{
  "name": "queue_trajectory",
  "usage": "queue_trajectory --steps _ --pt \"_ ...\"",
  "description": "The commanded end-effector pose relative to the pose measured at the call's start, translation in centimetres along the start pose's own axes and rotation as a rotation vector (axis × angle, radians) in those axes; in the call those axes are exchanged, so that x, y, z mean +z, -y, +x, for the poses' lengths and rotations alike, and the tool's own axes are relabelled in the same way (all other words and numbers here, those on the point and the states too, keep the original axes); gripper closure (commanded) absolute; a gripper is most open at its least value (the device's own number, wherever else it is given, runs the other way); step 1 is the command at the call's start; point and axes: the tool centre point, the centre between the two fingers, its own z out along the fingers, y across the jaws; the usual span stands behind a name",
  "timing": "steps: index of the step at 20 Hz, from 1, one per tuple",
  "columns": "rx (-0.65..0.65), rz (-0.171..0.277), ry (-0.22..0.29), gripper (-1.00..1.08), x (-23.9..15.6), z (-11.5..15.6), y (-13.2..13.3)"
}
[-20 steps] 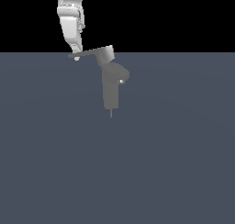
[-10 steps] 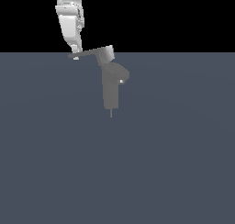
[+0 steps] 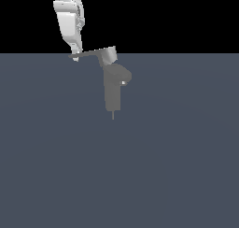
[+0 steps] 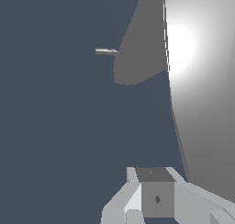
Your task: Turn on the faucet by rotating a designated handle.
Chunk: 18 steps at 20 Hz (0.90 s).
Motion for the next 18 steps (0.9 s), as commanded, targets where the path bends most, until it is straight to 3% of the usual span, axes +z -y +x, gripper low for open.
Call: queue_trajectory --steps 1,18 --pt "0.002 -0.005 -0.001 1.08 0.0 0.1 -0.7" --pt "0.003 -0.004 -0.001 1.08 0.0 0.0 -4.9"
